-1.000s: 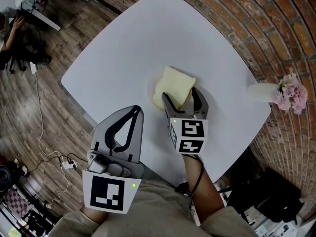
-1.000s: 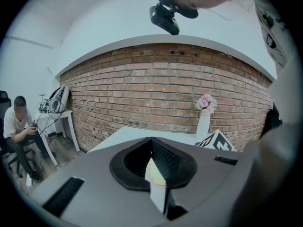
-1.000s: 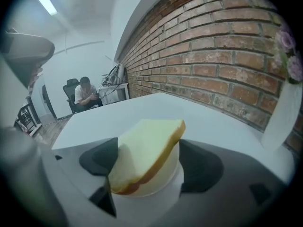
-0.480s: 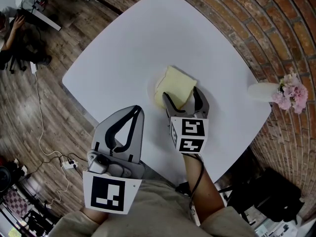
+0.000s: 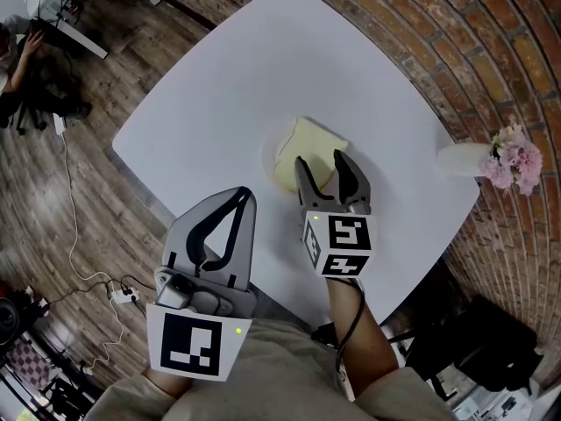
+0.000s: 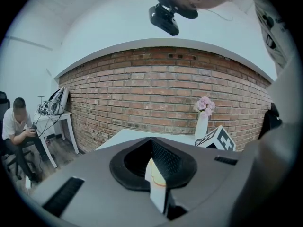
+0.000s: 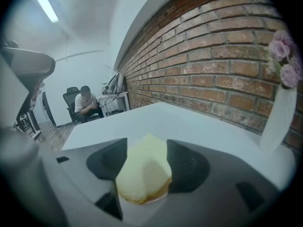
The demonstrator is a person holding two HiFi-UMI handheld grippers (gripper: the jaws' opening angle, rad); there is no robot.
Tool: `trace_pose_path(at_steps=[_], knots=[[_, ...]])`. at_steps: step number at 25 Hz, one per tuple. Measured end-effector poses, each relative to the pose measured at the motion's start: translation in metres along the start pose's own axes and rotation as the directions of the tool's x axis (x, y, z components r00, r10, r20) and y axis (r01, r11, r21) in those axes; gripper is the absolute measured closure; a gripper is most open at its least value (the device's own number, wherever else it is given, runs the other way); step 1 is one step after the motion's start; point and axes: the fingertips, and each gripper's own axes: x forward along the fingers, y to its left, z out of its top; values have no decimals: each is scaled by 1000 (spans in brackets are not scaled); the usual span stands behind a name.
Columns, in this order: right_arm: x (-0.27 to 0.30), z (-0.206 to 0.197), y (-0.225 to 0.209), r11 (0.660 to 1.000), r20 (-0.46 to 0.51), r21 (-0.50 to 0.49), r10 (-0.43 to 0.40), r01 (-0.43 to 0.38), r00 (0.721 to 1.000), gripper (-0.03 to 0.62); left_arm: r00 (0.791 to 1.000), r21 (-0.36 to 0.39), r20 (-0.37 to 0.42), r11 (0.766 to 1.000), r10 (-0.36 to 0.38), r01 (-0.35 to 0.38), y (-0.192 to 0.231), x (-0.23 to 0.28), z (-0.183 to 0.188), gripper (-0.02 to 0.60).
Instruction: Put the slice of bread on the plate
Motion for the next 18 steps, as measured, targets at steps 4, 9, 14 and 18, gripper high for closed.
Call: trace_pose_path(at_steps=[4,9,14,18], knots=[[-8,7,0,1000,35,17,-14,13,999,507,1000,6,3,1000,-5,5,-2,-4,1,572],[-21,20,4,999,81,28,-18,16,997,586,1000,7,8,1000,-8,8,-2,-7,2,572],[-46,48,14,1000,167,-2,-18,19,986,588,1000,6,19,1000,-16,16,-5,-11,6,572],[-72,72,27,999,236,-50,-11,23,972,588,999,7,33,1000,-20,20,-7,-16,10,572]])
